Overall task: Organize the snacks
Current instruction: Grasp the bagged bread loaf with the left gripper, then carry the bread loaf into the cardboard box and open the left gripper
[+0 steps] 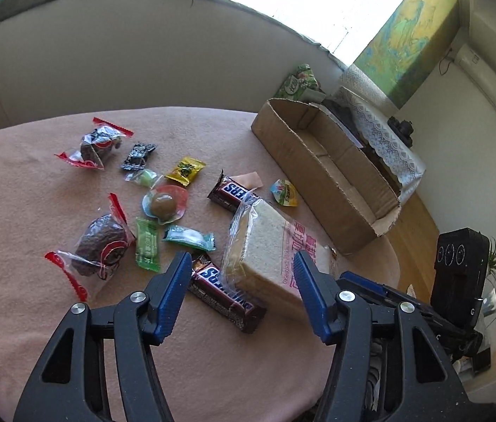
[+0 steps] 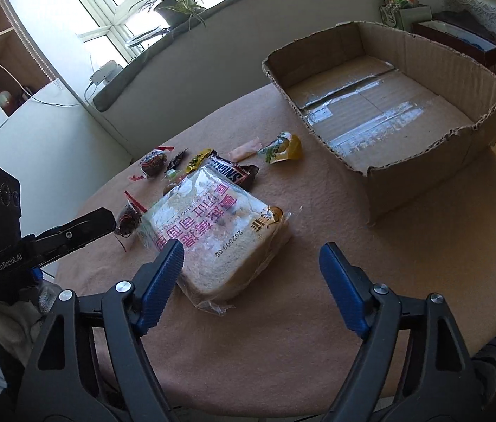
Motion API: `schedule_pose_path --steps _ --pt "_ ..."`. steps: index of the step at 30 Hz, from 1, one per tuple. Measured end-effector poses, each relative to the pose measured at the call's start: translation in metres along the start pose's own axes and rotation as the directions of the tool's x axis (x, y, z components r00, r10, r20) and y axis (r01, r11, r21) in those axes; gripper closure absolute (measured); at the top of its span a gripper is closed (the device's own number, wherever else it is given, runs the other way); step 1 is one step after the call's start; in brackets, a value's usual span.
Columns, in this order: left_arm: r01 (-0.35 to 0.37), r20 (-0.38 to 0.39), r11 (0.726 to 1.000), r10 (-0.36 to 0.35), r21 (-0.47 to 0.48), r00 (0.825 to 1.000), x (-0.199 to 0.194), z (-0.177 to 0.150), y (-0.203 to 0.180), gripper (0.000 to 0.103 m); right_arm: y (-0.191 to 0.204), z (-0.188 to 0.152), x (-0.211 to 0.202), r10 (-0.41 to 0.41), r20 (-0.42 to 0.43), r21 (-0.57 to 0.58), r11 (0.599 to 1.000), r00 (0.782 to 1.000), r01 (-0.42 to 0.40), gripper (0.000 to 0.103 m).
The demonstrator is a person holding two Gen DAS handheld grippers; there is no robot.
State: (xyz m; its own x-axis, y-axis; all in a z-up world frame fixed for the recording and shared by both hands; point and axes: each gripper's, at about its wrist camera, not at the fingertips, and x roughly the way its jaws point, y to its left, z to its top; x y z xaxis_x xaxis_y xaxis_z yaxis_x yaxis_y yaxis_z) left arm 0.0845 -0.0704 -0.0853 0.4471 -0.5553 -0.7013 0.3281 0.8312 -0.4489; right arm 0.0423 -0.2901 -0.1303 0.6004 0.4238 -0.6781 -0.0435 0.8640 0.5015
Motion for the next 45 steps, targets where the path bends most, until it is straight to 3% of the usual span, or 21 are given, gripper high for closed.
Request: schedule_pose_path --steps 5,8,12,20,27,36,45 --pt "0.050 -0.064 0.998 -0.053 -0.048 0.997 0.023 0.004 0.007 0.048 0.001 -0.004 0.011 0.061 -0.030 0.037 0.998 0.998 -0.060 0.029" --pt "0.062 -0.082 0.997 -0.065 -0.039 0.994 0.031 0.005 0.003 0.050 0.001 -0.002 0.010 0.052 -0.043 0.042 0.998 0.998 -0.050 0.029" --pt "0.052 -0.095 0.998 -0.054 -0.021 0.994 0.038 0.005 -0.002 0.052 0.002 0.001 0.013 0.020 -0.088 0.026 0.999 0.996 -0.018 0.040" --pt "0.024 -0.077 1.000 -0.023 0.011 0.997 0.038 0.003 -0.010 0.053 0.012 0.000 0.012 -0.018 -0.087 -0.059 0.998 0.996 0.013 0.046" --pt "0.028 -0.046 0.999 -0.027 0.025 0.999 0.029 0.003 -0.020 0.053 0.013 0.004 0.000 -0.006 -0.048 -0.100 0.995 0.999 0.001 0.047" --pt "0.024 0.048 0.996 -0.028 0.092 0.998 0.005 0.018 -0.049 0.053 0.022 0.018 -0.025 0.038 0.025 -0.150 0.988 0.999 -0.033 0.047" --pt "0.057 0.060 0.989 -0.065 0.134 0.996 0.031 0.044 -0.087 0.053 0.005 0.051 -0.056 -0.006 0.102 -0.179 0.983 0.995 0.025 0.047"
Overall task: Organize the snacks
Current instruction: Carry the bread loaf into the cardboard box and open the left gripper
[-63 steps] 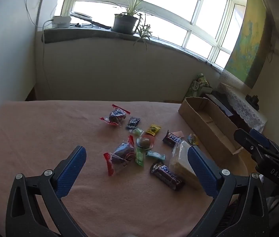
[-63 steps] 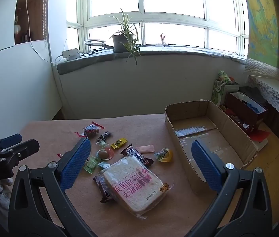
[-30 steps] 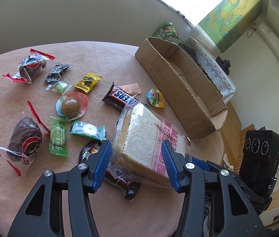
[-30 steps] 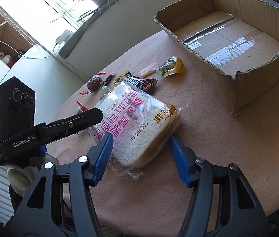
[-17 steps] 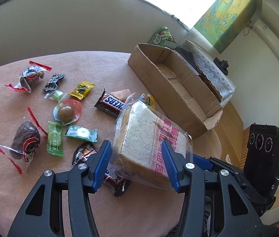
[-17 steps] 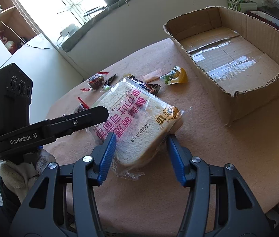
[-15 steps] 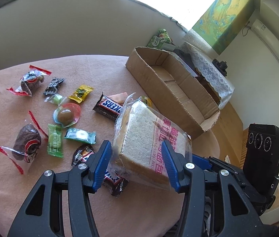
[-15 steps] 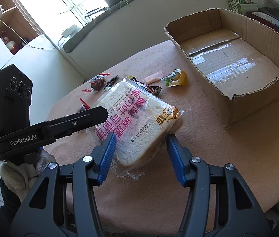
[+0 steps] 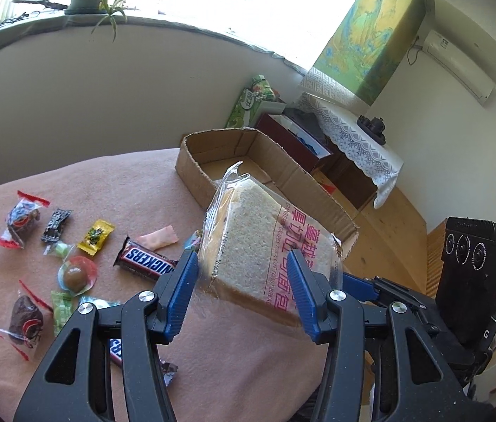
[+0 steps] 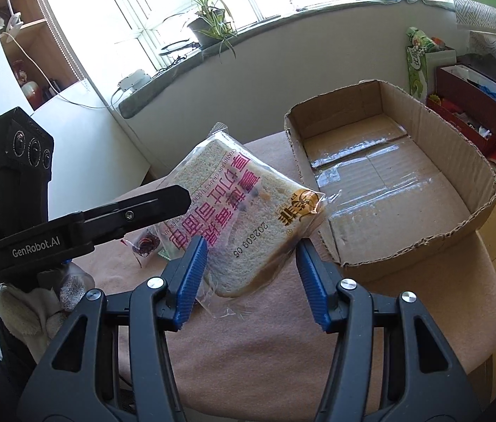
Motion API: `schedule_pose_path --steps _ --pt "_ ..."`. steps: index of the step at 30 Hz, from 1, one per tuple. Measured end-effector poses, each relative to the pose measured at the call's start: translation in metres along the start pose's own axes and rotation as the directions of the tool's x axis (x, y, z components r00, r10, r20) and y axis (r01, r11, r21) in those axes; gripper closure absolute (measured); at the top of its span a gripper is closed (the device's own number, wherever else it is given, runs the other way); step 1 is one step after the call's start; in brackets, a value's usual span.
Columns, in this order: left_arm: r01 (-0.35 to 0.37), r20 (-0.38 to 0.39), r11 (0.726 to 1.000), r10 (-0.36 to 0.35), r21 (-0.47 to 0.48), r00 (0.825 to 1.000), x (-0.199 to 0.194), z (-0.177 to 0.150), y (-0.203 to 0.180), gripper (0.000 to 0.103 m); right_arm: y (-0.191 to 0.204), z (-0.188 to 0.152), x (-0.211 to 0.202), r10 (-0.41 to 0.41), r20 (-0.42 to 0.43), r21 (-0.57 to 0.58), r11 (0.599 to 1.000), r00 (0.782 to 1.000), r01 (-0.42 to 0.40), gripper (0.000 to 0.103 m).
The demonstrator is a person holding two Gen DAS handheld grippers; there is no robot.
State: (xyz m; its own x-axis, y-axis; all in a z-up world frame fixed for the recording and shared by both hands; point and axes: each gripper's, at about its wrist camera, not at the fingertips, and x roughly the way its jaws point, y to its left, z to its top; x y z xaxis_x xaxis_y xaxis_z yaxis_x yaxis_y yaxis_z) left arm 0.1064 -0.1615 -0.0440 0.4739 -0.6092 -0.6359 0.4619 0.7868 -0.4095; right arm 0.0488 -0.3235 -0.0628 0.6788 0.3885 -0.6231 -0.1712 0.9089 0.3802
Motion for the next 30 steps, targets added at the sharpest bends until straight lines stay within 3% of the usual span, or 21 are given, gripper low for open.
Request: schedule_pose_path --steps 13,21,30 --pt "0.058 -0.060 0.998 -0.059 -0.011 0.996 0.072 0.021 -0.036 0.053 -0.066 0.045 -0.010 -0.135 0.031 -0.032 0.990 0.990 0.136 0.047" --pt "0.065 -0.110 0.998 -0.066 -0.012 0.992 0.096 0.024 -0.044 0.053 -0.105 0.056 0.007 -0.136 -0.006 -0.001 0.991 0.991 0.136 0.047" --pt "0.066 -0.125 0.998 -0.069 -0.023 0.990 0.106 0.019 -0.050 0.053 -0.117 0.059 0.010 -0.179 -0.013 -0.004 0.984 0.984 0.179 0.047"
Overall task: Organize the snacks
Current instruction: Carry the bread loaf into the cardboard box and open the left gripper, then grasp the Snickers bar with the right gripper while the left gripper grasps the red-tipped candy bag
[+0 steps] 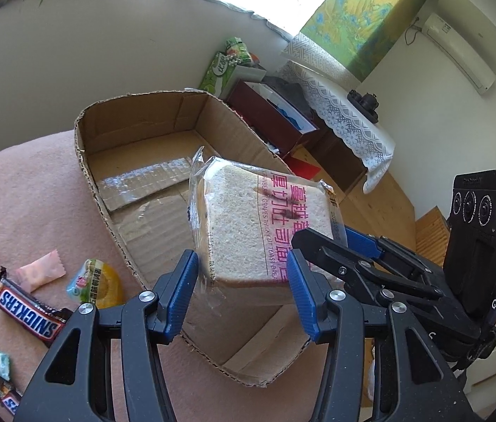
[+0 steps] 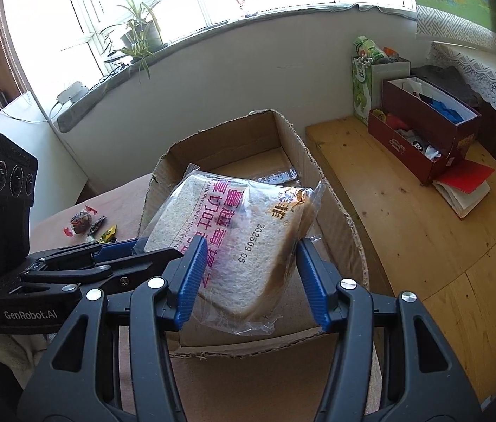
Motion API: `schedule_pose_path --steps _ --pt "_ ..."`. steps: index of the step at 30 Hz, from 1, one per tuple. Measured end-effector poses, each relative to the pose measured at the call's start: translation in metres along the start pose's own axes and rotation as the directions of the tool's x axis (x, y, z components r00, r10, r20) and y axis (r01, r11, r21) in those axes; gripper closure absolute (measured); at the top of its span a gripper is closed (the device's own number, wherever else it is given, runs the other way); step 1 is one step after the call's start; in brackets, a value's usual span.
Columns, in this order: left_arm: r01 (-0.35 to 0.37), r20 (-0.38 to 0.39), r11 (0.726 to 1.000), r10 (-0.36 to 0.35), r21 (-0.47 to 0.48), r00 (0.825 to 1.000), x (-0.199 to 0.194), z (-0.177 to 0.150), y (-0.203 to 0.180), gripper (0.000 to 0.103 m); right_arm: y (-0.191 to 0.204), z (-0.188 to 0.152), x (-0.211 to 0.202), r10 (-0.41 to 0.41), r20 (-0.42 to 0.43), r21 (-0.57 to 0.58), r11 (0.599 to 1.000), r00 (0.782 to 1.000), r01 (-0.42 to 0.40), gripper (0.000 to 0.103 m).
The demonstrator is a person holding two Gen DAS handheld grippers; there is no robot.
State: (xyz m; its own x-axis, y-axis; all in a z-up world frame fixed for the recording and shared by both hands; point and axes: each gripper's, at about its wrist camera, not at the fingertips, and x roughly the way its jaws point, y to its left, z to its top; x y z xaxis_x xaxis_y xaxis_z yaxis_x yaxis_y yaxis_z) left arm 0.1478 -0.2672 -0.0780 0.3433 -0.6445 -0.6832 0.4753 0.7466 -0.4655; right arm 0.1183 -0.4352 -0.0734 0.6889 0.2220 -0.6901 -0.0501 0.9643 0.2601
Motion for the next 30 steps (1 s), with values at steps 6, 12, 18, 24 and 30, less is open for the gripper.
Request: schedule_pose_path --steps 6,12,18,24,30 --pt "-0.021 0.000 1.000 0.021 0.015 1.000 -0.002 -0.003 -0.003 0.053 -0.005 0.002 -0.005 -0.024 0.018 0.019 1.000 1.000 0.023 0.047" --pt "-0.034 0.028 0.999 0.033 0.030 0.999 -0.019 -0.005 -0.004 0.053 0.007 0.002 -0.014 -0.031 0.038 -0.010 0.999 0.999 0.032 0.047" --pt "-0.053 0.082 0.997 0.048 0.058 0.996 -0.047 -0.019 -0.003 0.053 0.023 -0.003 -0.024 -0.024 0.056 -0.038 0.999 0.998 0.026 0.047" --pt "-0.118 0.184 0.992 0.107 0.048 0.977 -0.095 -0.042 0.016 0.053 0.056 -0.015 -0.035 0.013 0.088 -0.133 0.991 0.996 -0.001 0.047" --pt "-0.208 0.218 0.977 0.215 -0.053 0.952 -0.147 -0.074 0.057 0.052 0.101 -0.036 -0.032 0.086 0.077 -0.248 0.967 0.993 -0.065 0.042"
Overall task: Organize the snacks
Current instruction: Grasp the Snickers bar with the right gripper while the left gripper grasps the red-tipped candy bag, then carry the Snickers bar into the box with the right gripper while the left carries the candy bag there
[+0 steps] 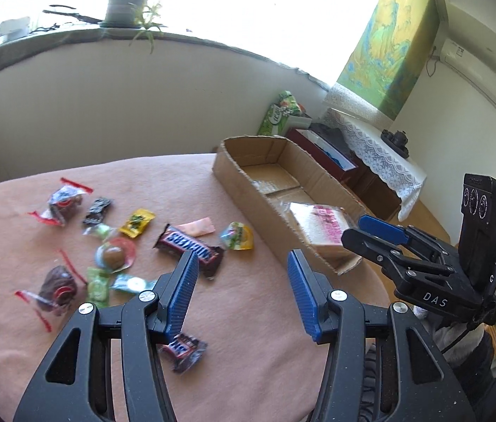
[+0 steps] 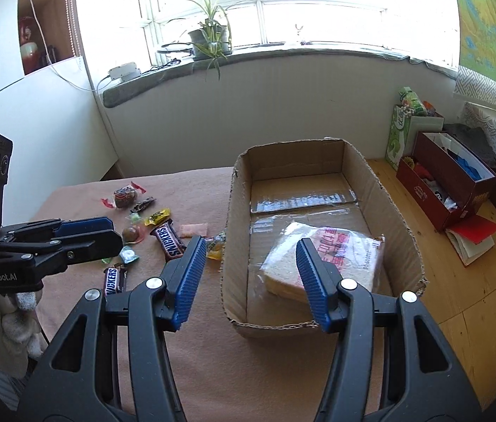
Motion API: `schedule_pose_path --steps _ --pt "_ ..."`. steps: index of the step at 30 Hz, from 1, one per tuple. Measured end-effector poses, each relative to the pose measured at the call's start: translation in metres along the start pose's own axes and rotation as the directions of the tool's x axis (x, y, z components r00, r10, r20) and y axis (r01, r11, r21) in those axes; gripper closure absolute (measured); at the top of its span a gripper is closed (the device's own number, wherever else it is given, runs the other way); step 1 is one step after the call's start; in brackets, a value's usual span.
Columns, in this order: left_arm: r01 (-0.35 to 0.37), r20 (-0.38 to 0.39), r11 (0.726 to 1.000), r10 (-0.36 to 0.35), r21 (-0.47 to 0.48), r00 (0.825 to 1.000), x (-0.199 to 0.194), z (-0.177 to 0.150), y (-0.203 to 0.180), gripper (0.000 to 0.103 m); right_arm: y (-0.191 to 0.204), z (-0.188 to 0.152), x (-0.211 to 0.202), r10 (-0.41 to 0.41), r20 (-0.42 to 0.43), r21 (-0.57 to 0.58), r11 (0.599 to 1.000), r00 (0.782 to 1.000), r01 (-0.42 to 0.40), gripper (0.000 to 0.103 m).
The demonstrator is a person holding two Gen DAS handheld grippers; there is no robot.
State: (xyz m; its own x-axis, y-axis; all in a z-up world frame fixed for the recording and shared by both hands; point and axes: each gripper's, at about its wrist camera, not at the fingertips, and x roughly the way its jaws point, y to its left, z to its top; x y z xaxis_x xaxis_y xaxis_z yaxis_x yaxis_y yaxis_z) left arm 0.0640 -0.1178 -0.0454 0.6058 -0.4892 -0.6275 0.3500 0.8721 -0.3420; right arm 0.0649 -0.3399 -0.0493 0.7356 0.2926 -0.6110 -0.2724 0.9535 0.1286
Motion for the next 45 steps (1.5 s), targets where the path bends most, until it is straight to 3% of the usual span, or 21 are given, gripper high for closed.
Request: schedule_pose_path --steps 9,12,15,17,21,25,33,39,40,45 --pt "-0.181 0.012 0.980 0.183 -0.083 0.983 -0.042 -0.025 0.075 0.050 0.063 -0.017 0.027 0.094 -0.093 -0.111 0.988 0.991 -0.105 0.039" --pt "-0.242 0.013 0.967 0.244 -0.076 0.970 -0.043 -0.028 0.088 0.047 0.082 -0.024 0.041 0.125 -0.140 -0.126 0.982 0.982 -0.143 0.039" --pt "-0.280 -0.001 0.960 0.280 -0.029 0.960 -0.037 -0.031 0.095 0.035 0.101 -0.030 0.056 0.143 -0.184 -0.141 0.975 0.973 -0.170 0.039" --pt "-0.303 -0.016 0.953 0.303 0.005 0.953 -0.028 -0.031 0.096 0.035 0.114 -0.032 0.067 0.150 -0.212 -0.154 0.971 0.966 -0.184 0.039" --pt "-0.321 -0.054 0.946 0.323 0.044 0.945 -0.009 -0.034 0.103 0.035 0.134 -0.038 0.091 0.131 -0.258 -0.189 0.965 0.957 -0.182 0.039" --pt "-0.315 -0.087 0.949 0.316 0.023 0.945 0.004 -0.033 0.112 0.036 0.147 -0.042 0.109 0.132 -0.300 -0.207 0.958 0.945 -0.200 0.039" --pt "-0.282 -0.118 0.959 0.278 -0.022 0.953 0.010 -0.034 0.123 0.051 0.162 -0.047 0.127 0.127 -0.342 -0.240 0.946 0.931 -0.217 0.040" --pt "-0.262 -0.127 0.964 0.255 -0.038 0.958 0.016 -0.035 0.127 0.062 0.163 -0.049 0.132 0.105 -0.358 -0.260 0.943 0.928 -0.207 0.062" --pt "-0.262 -0.125 0.964 0.255 -0.037 0.959 0.017 -0.035 0.127 0.063 0.163 -0.049 0.132 0.102 -0.359 -0.262 0.943 0.928 -0.205 0.069" --pt "-0.267 -0.109 0.963 0.262 -0.035 0.959 0.014 -0.037 0.124 0.065 0.164 -0.048 0.135 0.103 -0.360 -0.268 0.941 0.927 -0.209 0.073"
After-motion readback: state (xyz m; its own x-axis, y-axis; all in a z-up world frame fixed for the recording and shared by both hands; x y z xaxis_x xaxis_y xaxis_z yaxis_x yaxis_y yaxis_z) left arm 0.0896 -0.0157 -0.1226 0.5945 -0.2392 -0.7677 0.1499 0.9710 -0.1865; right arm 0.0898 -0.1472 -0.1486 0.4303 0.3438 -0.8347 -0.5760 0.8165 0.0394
